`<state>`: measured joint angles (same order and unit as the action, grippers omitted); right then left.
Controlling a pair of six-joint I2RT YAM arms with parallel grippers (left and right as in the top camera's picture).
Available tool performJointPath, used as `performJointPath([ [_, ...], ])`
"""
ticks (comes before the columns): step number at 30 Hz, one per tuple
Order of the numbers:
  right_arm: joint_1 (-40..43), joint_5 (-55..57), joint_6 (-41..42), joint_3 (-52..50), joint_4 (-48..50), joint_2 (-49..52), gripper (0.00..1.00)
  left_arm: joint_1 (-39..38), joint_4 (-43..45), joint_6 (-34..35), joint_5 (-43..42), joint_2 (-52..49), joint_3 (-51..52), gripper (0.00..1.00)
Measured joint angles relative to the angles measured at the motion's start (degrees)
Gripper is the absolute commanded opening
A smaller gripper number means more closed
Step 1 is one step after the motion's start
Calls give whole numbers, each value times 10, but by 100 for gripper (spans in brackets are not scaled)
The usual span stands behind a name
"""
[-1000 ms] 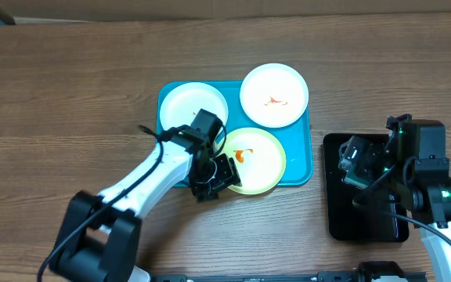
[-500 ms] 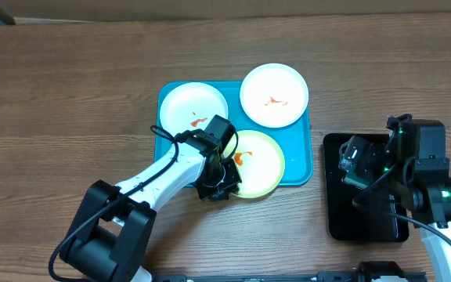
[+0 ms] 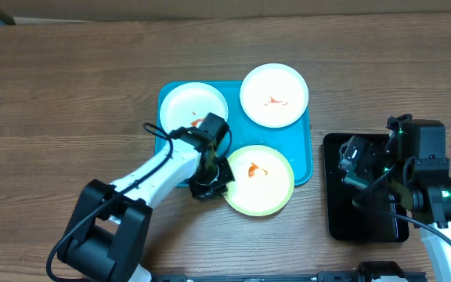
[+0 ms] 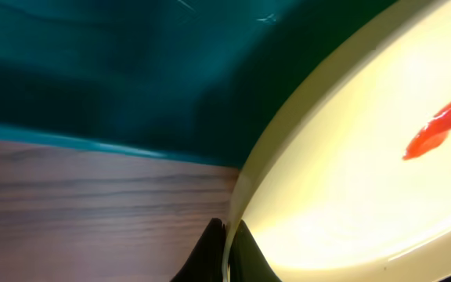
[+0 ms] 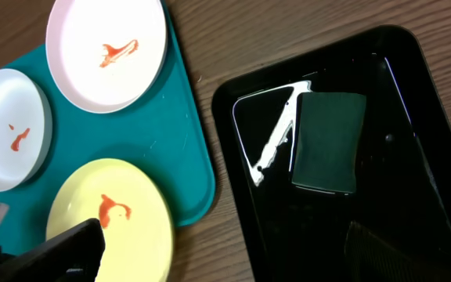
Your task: Clean dirty plates on tray and stack at the side
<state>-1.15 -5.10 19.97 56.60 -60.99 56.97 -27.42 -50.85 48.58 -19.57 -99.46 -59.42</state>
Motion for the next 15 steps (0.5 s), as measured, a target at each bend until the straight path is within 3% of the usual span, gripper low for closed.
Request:
performJointPath([
  [9, 0, 4, -1, 0, 9, 0, 100, 52, -68, -70, 100, 0, -122, 4],
  [15, 0, 44, 15, 0, 14, 10, 100, 54, -76, -103, 171, 0, -132, 4],
])
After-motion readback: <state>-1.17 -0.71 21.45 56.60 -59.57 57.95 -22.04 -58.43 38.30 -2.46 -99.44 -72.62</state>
